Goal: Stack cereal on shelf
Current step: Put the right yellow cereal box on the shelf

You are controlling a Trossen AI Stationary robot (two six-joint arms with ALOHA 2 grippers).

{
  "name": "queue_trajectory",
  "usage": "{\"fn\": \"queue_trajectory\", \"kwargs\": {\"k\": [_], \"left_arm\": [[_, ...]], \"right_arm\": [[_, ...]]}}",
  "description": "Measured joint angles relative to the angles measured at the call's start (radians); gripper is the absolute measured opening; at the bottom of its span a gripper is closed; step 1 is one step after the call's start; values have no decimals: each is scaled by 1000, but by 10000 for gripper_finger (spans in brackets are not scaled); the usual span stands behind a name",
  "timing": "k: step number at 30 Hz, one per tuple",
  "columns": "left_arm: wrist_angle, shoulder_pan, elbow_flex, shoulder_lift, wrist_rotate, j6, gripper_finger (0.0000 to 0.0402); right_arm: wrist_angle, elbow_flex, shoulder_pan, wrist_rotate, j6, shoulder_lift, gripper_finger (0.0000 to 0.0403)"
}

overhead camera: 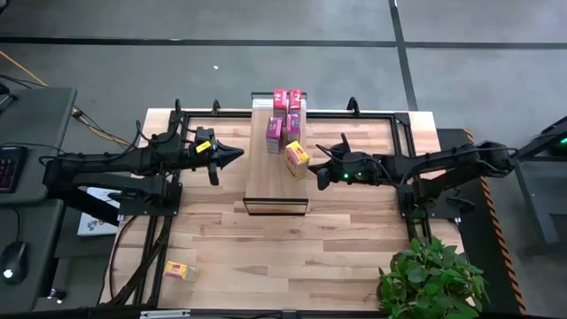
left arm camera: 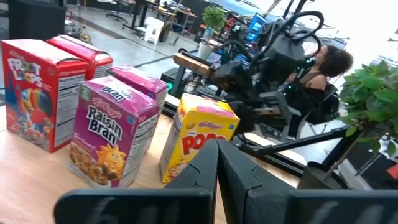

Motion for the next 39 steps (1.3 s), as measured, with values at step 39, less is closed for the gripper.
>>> {"fn": "queue_trajectory", "kwargs": {"k": [39], "left_arm": [[0, 0, 0, 0, -41, -10, 0]], "right_arm": [[-140, 0, 36, 83, 56, 0, 0]]}}
